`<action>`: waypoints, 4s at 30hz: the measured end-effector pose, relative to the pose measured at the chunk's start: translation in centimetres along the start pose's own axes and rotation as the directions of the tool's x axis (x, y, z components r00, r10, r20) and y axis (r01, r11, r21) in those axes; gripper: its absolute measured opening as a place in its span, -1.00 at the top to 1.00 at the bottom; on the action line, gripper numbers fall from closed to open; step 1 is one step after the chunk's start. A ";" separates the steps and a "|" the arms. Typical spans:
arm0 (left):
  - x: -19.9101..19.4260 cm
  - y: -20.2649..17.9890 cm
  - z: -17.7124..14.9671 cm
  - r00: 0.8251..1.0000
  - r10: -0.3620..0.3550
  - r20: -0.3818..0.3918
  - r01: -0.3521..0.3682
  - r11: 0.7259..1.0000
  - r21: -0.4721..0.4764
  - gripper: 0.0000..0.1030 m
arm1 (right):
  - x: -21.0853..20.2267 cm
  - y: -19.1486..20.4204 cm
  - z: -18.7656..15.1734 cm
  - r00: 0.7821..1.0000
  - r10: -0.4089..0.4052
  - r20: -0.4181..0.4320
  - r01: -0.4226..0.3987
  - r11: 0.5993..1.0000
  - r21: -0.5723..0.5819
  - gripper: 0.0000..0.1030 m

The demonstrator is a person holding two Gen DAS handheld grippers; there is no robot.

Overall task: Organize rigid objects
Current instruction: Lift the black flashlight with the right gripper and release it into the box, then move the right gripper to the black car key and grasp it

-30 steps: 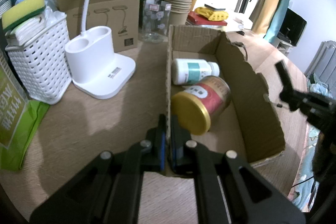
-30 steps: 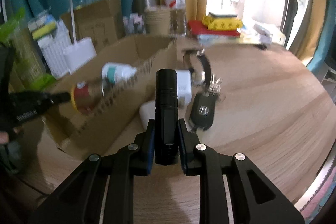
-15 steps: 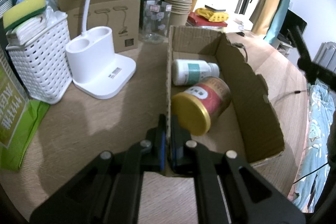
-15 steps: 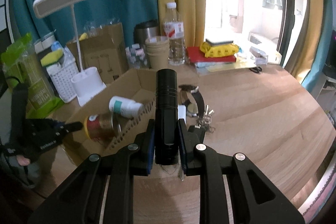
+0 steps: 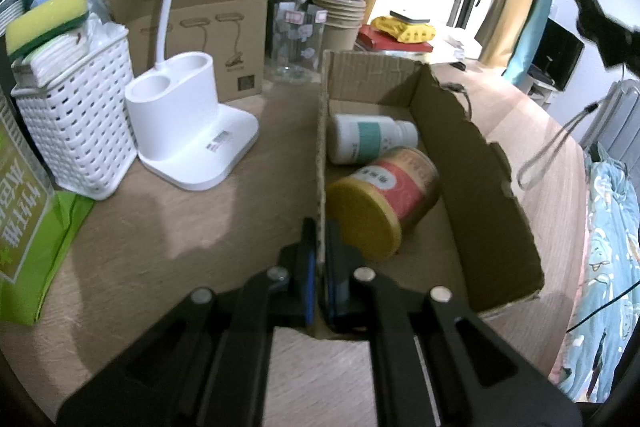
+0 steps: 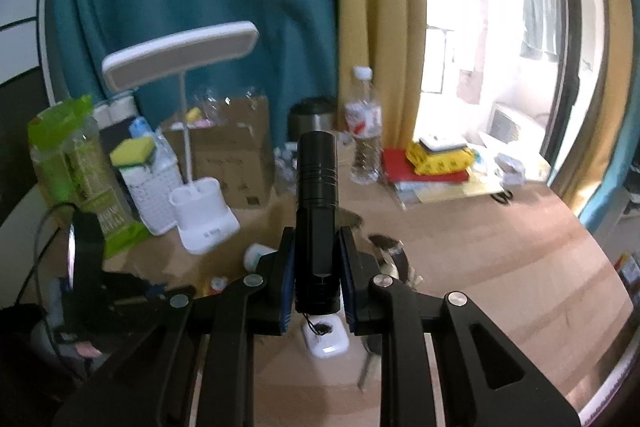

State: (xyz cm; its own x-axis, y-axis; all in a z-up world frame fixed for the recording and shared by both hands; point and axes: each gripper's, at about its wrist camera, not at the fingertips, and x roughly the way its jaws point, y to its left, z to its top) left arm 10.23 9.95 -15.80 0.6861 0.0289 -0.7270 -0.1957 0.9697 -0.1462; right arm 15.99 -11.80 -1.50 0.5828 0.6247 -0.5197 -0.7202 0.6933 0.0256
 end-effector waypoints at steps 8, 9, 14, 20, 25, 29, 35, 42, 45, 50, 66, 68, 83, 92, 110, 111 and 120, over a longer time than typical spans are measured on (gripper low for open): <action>0.1 0.0 0.0 1.000 -0.002 0.001 0.002 1.000 -0.001 0.92 | 0.7 2.9 2.4 0.996 0.075 0.042 -0.074 0.997 -0.027 0.59; 0.1 0.0 0.0 1.000 -0.002 0.001 0.002 1.000 -0.001 0.92 | 1.0 3.2 2.5 0.996 0.082 0.040 -0.081 0.996 -0.029 0.59; 0.2 0.1 0.1 1.000 -0.007 0.001 0.007 1.000 -0.006 0.92 | 2.7 3.9 1.9 0.995 0.102 0.010 -0.102 0.995 -0.011 0.59; 0.2 0.1 0.1 1.000 -0.012 0.001 0.012 1.000 -0.008 0.92 | 5.2 3.6 -0.6 0.993 0.100 -0.067 -0.098 0.995 0.034 0.59; 0.0 0.1 -0.1 1.000 -0.012 0.002 0.012 1.000 -0.008 0.92 | 7.5 2.9 -3.3 0.984 0.102 -0.147 -0.089 0.992 0.093 0.59; 0.0 0.1 -0.1 1.000 -0.012 0.002 0.012 1.000 -0.008 0.92 | 9.2 2.6 -5.0 0.975 0.092 -0.203 -0.066 0.990 0.128 0.59; 0.0 0.1 -0.1 1.000 -0.012 0.002 0.012 1.000 -0.007 0.92 | 10.2 2.8 -6.3 0.967 0.079 -0.244 -0.047 0.990 0.134 0.59; -0.1 0.0 -0.1 1.000 -0.014 0.005 0.014 1.000 -0.002 0.92 | 11.3 3.7 -7.2 0.959 0.020 -0.283 0.011 0.994 0.108 0.59; 0.0 -0.1 -0.1 1.000 -0.014 0.006 0.014 1.000 -0.001 0.92 | 11.5 4.0 -7.2 0.955 -0.020 -0.298 0.046 0.996 0.082 0.59; 0.0 -0.1 -0.1 1.000 -0.014 0.006 0.014 1.000 0.000 0.92 | 11.5 4.3 -7.2 0.951 -0.057 -0.304 0.082 0.994 0.071 0.59; 0.0 -0.1 -0.3 1.000 -0.009 0.006 0.009 1.000 0.000 0.92 | 8.4 3.0 -6.3 0.973 -0.013 -0.230 0.047 0.988 0.146 0.02; 0.0 0.0 -0.3 1.000 -0.008 0.006 0.008 1.000 -0.003 0.92 | 7.7 2.5 -6.0 0.977 -0.026 -0.211 0.059 0.987 0.152 -0.07; 0.0 0.0 -0.3 1.000 -0.007 0.006 0.007 1.000 -0.002 0.92 | 4.6 -2.5 -6.1 0.972 -0.159 -0.175 0.193 0.962 0.194 -0.24; 0.0 0.0 -0.4 1.000 -0.005 0.005 0.005 1.000 -0.002 0.92 | 3.9 -4.6 -6.7 0.961 -0.208 -0.182 0.244 0.948 0.206 -0.24; -0.1 0.1 -0.4 1.000 -0.003 0.005 0.003 1.000 -0.003 0.92 | 5.7 -6.8 -9.0 0.945 -0.219 -0.245 0.273 0.938 0.215 -0.25; -0.1 0.1 -0.4 1.000 -0.003 0.005 0.003 1.000 -0.003 0.92 | 5.9 -6.8 -9.1 0.944 -0.218 -0.248 0.273 0.938 0.214 -0.24; -0.1 0.1 -0.4 1.000 -0.003 0.005 0.003 1.000 -0.004 0.92 | 7.4 -7.1 -10.1 0.941 -0.199 -0.274 0.261 0.942 0.212 -0.24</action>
State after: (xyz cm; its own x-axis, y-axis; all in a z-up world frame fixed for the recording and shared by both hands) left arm 9.88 9.91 -16.05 0.6899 0.0268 -0.7234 -0.1960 0.9689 -0.1510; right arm 21.63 -15.73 -14.15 0.5887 0.3516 -0.7279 -0.4464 0.8921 0.0699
